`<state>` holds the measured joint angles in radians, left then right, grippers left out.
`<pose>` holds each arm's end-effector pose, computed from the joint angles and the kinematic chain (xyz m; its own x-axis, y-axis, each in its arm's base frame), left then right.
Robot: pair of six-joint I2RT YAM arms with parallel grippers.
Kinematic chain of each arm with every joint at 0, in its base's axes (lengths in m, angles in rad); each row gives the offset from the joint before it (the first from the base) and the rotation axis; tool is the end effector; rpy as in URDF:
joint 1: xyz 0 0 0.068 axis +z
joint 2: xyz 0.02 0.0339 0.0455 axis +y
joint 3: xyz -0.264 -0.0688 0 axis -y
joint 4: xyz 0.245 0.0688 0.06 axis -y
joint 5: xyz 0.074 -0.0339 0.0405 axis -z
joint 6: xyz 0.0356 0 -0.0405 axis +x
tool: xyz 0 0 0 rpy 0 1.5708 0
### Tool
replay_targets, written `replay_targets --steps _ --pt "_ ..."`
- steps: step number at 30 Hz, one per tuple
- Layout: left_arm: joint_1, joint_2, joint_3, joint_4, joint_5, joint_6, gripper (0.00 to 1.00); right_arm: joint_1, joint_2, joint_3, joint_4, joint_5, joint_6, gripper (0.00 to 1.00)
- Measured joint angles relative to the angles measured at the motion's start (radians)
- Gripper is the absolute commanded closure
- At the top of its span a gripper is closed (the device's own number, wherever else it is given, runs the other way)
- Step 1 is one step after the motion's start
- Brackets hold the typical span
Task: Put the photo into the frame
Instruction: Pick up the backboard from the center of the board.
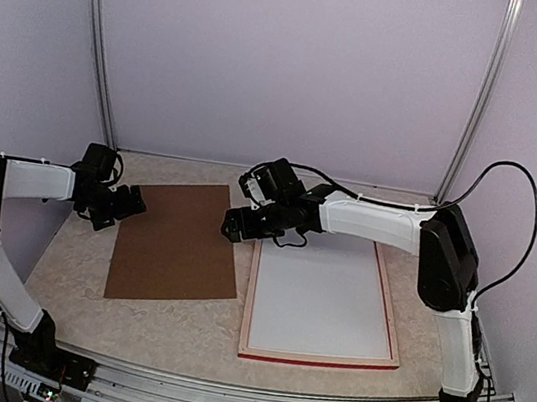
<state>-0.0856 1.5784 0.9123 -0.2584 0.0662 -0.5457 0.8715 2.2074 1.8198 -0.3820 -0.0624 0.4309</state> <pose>0.3163 -0.0295 0.1858 -0.7448 -0.4559 -0.4874 -0.3060 0.8823 -0.3577 0.3234 0.3880 0.2125 -0.7380 -0.2298 -0.6344 -0.5331 0.7750 0.3394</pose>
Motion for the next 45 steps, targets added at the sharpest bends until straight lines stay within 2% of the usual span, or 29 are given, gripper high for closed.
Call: replay_targets --steps 4,10,21,41,45 --pt "0.017 0.004 0.0 -0.004 0.023 0.0 0.03 0.028 0.139 0.125 -0.022 -0.028 0.045 0.12" --pt "0.039 0.084 0.017 -0.017 0.085 0.012 0.03 0.034 0.224 0.185 -0.045 -0.039 0.118 0.13" --pt "0.039 0.204 0.138 -0.093 0.086 0.097 0.06 0.032 0.263 0.227 -0.061 -0.05 0.167 0.13" --pt "0.039 0.212 0.131 -0.12 0.019 0.15 0.05 0.034 0.276 0.235 -0.031 -0.063 0.208 0.13" --pt "0.039 0.212 0.131 -0.119 0.026 0.151 0.11 0.038 0.276 0.227 -0.011 -0.071 0.217 0.13"
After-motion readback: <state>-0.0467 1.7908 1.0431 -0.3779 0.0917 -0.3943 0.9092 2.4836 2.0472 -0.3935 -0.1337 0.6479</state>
